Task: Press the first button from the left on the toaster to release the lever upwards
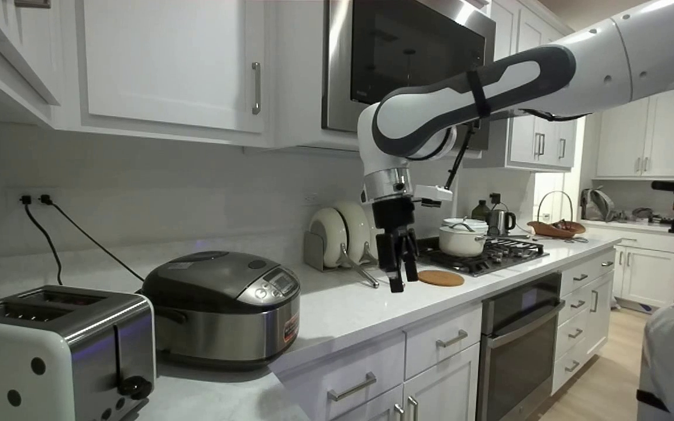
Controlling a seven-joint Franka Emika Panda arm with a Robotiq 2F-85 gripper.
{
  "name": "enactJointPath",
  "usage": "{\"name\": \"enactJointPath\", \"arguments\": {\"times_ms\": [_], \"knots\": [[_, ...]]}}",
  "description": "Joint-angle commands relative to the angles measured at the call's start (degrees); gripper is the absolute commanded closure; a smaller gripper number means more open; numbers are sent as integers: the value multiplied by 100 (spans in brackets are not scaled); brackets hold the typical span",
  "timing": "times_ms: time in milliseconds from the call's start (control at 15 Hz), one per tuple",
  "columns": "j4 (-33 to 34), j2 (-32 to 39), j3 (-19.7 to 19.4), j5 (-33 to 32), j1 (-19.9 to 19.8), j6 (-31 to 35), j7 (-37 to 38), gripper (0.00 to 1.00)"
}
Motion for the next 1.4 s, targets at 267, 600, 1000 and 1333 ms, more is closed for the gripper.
{"name": "enactJointPath", "arguments": {"times_ms": [267,600,1000,1333], "knots": [[-1041,-329,198,1124,615,1104,-1328,0],[-1166,-281,584,1129,974,1487,-1308,0],[-681,103,1219,872,1164,1881,-578,0],[-75,753,1648,461,1105,2104,580,0]]}}
